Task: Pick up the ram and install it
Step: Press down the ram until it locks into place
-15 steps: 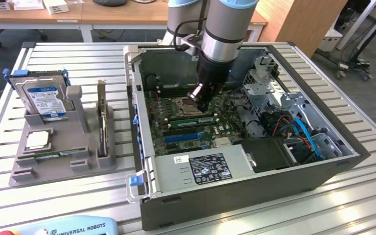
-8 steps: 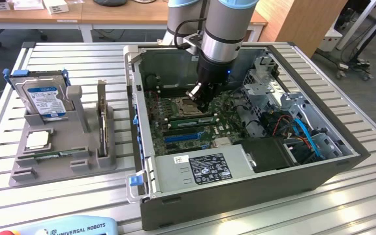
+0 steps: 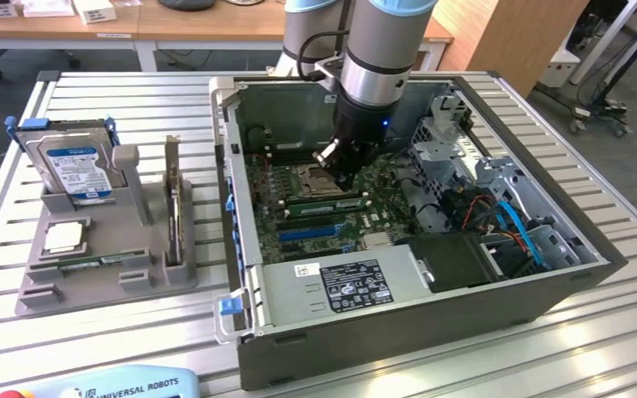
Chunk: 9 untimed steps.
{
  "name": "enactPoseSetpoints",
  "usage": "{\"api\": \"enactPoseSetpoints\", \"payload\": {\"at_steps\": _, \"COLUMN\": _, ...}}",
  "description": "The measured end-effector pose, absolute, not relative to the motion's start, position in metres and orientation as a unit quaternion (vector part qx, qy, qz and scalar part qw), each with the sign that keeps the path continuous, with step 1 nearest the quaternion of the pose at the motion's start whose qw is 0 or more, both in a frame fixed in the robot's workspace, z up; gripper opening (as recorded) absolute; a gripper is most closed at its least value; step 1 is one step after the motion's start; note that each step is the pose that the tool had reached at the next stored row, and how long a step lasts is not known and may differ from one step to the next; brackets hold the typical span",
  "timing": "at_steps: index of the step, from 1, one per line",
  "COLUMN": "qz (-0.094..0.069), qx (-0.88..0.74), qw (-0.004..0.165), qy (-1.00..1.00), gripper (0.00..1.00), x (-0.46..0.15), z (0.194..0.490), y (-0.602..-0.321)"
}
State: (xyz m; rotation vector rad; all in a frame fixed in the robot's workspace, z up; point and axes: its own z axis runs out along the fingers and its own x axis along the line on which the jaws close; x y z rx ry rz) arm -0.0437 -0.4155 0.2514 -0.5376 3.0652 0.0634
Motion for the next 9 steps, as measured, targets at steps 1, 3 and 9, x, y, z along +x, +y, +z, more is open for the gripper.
{"api": "enactPoseSetpoints", "payload": {"at_steps": 1, "qz": 0.02, "qx": -0.17, "qw": 0.015, "qy": 0.985, "gripper": 0.1, "x": -0.0437, "z": 0.2514, "y": -0.4155}}
{"api": "enactPoseSetpoints", "payload": {"at_steps": 3, "qz": 0.02, "qx": -0.169, "qw": 0.015, "qy": 0.985, "gripper": 0.1, "x": -0.0437, "z": 0.2514, "y": -0.4155}}
{"api": "enactPoseSetpoints", "payload": {"at_steps": 9, "qz": 0.02, "qx": -0.167, "qw": 0.012, "qy": 0.986, "gripper": 0.1, "x": -0.0437, "z": 0.2514, "y": -0.4154}}
